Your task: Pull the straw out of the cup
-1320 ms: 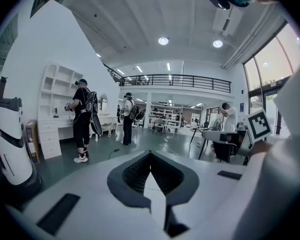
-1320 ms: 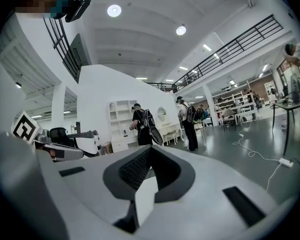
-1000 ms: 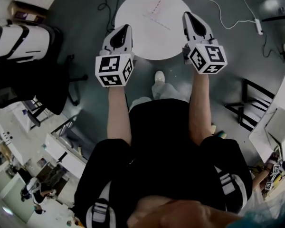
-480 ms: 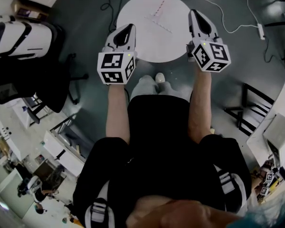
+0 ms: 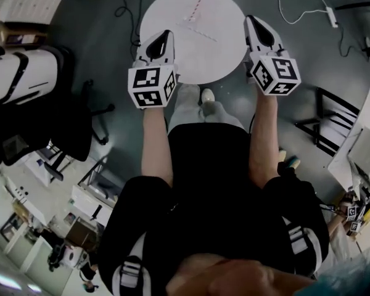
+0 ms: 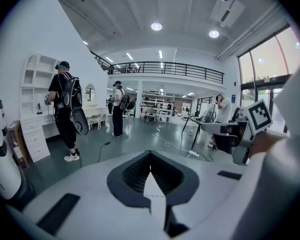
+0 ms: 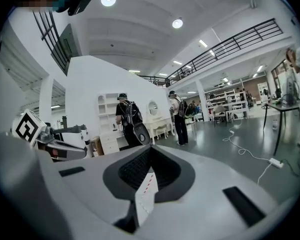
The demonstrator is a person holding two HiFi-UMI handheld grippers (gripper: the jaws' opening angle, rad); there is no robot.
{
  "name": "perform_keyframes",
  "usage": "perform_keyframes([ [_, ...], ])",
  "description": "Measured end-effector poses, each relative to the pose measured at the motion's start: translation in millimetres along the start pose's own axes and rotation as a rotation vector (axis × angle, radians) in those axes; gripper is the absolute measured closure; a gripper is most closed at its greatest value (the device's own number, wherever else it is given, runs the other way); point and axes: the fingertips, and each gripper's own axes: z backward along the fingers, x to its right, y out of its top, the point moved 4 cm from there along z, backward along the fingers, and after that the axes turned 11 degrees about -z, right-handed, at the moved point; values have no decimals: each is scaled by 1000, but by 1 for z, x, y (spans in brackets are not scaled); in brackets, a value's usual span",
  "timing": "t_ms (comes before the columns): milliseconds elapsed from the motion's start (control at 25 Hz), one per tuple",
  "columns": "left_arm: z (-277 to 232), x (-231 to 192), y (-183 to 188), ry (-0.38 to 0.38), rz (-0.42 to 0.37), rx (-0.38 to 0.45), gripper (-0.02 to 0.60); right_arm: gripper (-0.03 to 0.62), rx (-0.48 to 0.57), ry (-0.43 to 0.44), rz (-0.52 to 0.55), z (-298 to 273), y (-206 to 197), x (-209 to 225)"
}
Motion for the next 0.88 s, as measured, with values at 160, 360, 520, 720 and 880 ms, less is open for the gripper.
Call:
perform_keyframes([
  [160, -33, -2, -3, -61, -28, -29, 572, 577, -16, -32, -18, -15, -5, 11],
  [360, -64, -7, -8, -131, -56, -50, 571, 577, -58, -35, -22, -39, -20, 8],
  [520, -87, -9, -20, -192, -51, -88, 571, 577, -85, -54, -29, -56, -27, 9],
  [720, -115, -16, -36, -253, -40, -115, 571, 577, -120, -95, -36, -69, -39, 14],
  [880, -138, -18, -54, -302, -30, -137, 568, 577, -149, -129, -37, -75, -49, 20],
])
